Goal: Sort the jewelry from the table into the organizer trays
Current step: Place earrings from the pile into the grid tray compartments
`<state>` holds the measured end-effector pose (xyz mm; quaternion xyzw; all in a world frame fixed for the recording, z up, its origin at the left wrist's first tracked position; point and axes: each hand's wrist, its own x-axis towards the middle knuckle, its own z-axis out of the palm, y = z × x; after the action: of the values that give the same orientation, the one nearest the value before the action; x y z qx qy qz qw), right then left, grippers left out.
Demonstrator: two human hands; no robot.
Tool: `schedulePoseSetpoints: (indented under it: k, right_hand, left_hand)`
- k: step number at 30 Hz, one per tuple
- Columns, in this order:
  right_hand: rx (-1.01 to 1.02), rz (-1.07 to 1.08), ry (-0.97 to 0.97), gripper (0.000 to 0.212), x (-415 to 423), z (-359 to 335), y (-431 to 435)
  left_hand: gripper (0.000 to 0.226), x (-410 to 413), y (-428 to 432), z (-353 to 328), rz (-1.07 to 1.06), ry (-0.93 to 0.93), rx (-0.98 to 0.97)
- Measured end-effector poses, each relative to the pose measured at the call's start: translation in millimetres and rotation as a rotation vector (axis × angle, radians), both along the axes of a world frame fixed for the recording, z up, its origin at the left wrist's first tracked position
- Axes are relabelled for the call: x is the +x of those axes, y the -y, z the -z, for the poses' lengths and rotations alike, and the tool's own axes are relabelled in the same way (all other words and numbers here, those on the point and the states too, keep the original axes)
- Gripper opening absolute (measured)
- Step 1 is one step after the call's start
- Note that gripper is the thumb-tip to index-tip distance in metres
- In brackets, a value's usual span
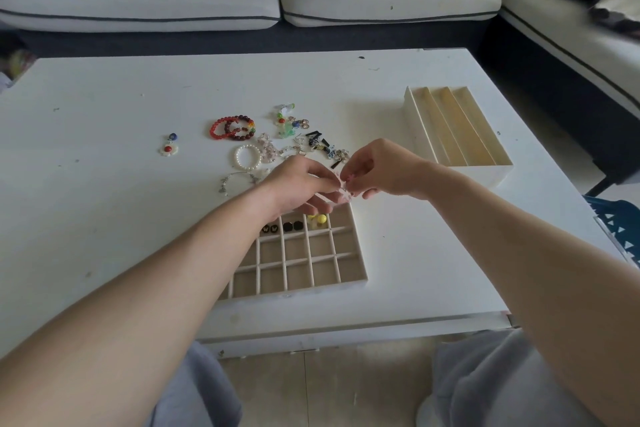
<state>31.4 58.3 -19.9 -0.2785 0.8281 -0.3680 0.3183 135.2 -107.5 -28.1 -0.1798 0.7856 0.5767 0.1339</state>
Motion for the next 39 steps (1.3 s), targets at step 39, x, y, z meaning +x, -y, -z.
schedulePoseSetpoints:
  k: [39]
  right_hand:
    - [0.497, -0.171, -0.661, 0.021, 36.7, 24.7, 21.0]
  left_hand:
    - [0.027, -10.8, -16.1, 35.5, 0.12, 0.116, -0.699]
